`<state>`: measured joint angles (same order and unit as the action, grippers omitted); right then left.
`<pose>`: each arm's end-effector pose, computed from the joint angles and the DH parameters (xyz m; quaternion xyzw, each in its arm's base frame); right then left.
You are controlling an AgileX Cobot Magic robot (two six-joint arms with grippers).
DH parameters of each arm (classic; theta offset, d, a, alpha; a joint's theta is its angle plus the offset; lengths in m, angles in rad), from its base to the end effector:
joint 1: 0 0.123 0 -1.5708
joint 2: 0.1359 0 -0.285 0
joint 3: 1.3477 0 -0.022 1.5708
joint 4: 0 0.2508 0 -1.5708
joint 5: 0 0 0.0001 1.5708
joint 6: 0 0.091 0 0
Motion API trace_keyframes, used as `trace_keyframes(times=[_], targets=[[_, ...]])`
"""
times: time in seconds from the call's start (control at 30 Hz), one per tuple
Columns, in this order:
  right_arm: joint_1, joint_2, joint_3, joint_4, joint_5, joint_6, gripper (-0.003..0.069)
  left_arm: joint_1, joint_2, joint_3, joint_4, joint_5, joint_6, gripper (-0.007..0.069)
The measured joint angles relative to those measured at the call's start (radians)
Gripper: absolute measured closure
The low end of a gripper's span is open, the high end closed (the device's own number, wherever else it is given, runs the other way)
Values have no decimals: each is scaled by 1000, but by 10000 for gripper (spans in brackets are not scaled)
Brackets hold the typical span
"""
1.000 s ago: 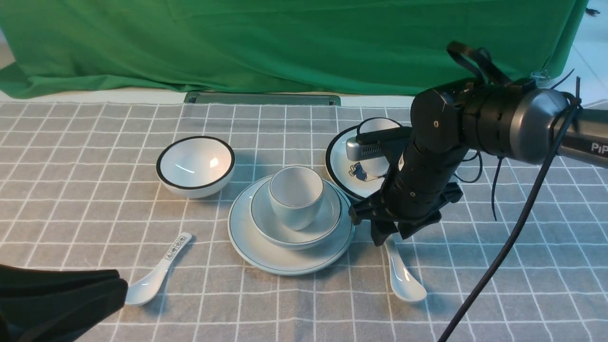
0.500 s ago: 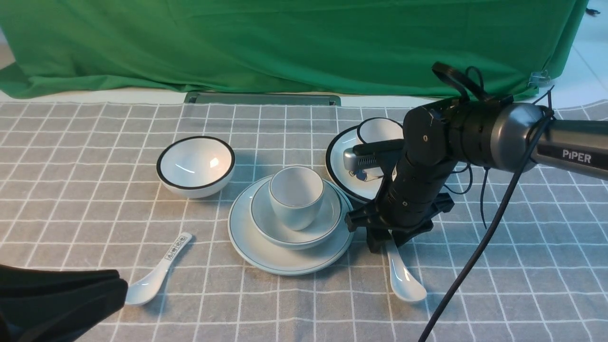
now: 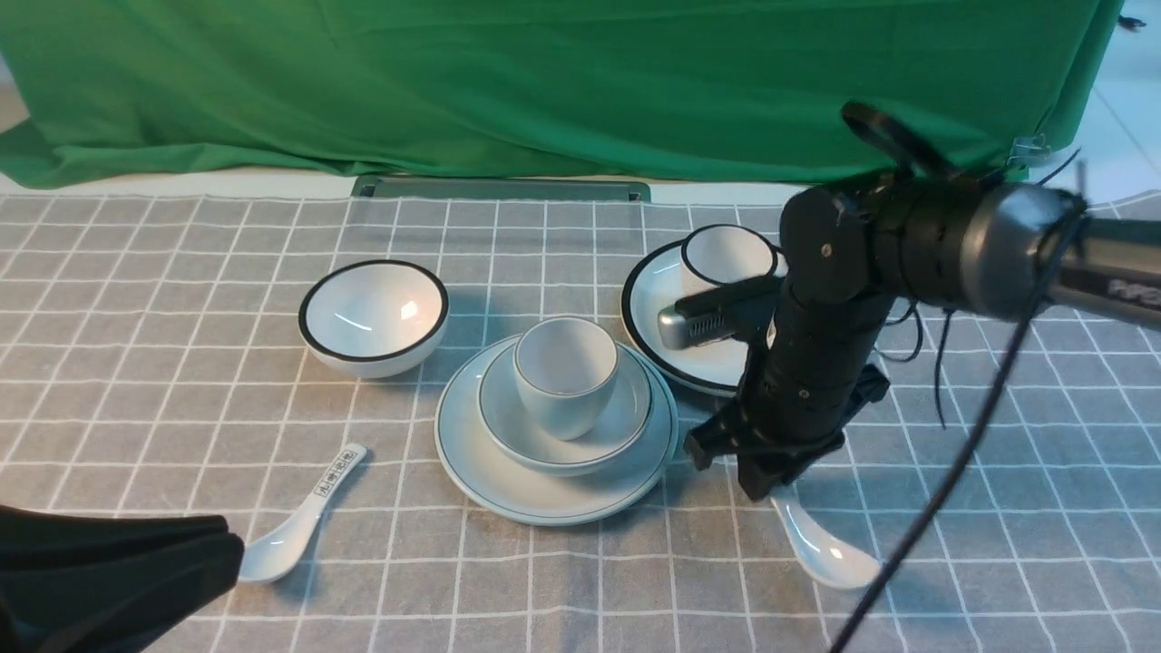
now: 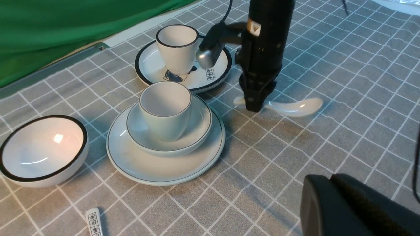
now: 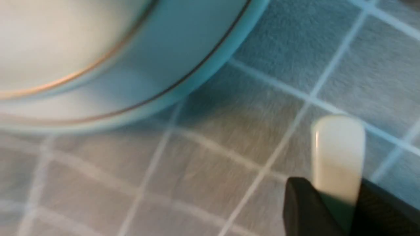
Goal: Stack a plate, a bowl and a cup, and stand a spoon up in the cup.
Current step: Use the right arm to grab a blue soup spoon, then use the right arm to put the blue soup spoon into the blue teacup in the middle
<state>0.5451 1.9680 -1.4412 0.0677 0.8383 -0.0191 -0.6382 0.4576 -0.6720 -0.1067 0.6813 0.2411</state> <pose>0.3460 0.2152 0.1946 -0.2573 0.9549 0.0651 0.1335 0.0615 -0.0532 0.3444 0.3379 0.7546 -0.1605 0.5391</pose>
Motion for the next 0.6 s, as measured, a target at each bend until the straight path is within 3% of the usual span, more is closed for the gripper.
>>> trace_keyframes(times=[0.07, 0.17, 0.2, 0.23, 0.43, 0.6], targets=[[31, -79, 1, 0, -60, -1, 490, 0, 0, 0, 0, 0, 2, 615], [105, -193, 43, 2, -342, 0, 490, 0, 0, 0, 4, 0, 6, 615], [114, -205, 54, 3, -367, 0, 490, 0, 0, 0, 4, 0, 6, 615], [144, -243, 109, 4, -577, 3, 490, 0, 0, 0, 7, 0, 6, 615], [226, -241, 353, 4, -1384, 11, 490, 0, 0, 0, 10, 8, 7, 615], [230, -178, 441, 4, -1719, 36, 490, 0, 0, 0, 12, 14, 10, 615]])
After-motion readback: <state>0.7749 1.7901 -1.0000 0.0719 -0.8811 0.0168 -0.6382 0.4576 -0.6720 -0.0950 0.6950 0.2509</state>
